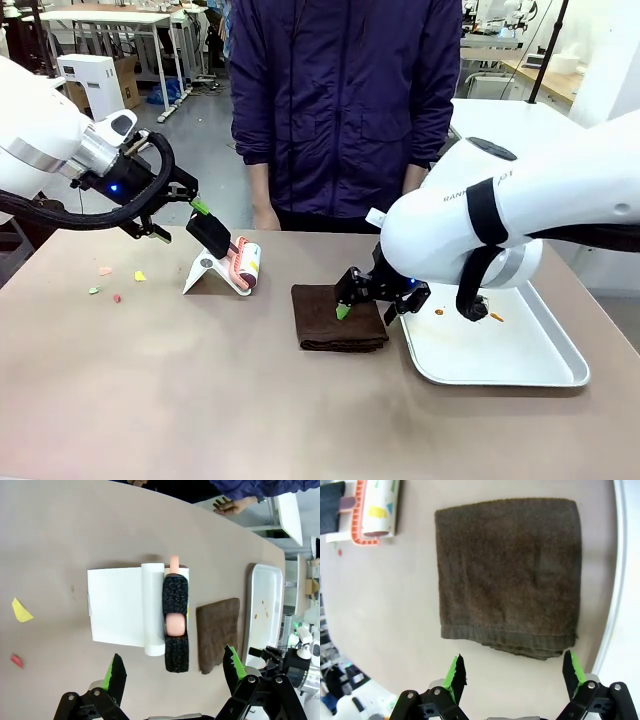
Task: Clean the surface of the table.
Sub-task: Hold the Lint Roller with your left hand and the towel with your right hand.
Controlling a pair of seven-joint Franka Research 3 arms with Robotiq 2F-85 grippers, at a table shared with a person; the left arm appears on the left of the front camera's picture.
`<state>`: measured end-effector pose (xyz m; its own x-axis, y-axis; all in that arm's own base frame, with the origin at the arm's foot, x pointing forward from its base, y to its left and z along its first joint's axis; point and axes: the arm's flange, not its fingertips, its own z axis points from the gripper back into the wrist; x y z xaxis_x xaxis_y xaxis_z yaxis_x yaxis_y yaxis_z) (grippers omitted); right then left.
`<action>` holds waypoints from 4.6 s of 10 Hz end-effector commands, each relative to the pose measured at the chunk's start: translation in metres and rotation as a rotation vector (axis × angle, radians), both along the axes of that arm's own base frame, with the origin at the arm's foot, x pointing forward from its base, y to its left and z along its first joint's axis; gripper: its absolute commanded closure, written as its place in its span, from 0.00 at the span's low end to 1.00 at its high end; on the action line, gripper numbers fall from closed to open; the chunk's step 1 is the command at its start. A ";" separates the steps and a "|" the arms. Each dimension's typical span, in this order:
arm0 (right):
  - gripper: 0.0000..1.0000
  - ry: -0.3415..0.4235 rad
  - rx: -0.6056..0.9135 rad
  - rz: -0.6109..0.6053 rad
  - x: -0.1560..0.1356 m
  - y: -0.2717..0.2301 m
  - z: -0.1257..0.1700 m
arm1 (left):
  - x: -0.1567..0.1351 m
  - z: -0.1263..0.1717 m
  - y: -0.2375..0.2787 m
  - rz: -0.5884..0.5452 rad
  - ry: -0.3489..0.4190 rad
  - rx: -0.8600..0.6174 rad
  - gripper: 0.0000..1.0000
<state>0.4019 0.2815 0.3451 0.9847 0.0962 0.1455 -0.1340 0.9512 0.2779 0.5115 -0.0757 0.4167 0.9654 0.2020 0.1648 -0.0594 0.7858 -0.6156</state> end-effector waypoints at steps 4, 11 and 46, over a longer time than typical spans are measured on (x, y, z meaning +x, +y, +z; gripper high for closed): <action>0.00 0.023 -0.264 0.002 0.045 0.059 0.020 | 0.015 0.005 -0.019 -0.013 0.028 0.060 0.00; 0.00 0.080 -0.337 -0.025 0.074 0.054 -0.018 | 0.027 -0.005 -0.033 -0.028 0.053 0.063 0.00; 0.97 0.031 0.702 0.004 0.004 -0.104 0.040 | -0.055 0.054 0.036 -0.182 -0.123 -0.407 1.00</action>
<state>0.4301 0.1833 0.3724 0.9912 -0.0203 0.1309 -0.1046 0.4860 0.8677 0.4655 -0.0538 0.4719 0.9690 0.1334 0.2081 0.1112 0.5164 -0.8491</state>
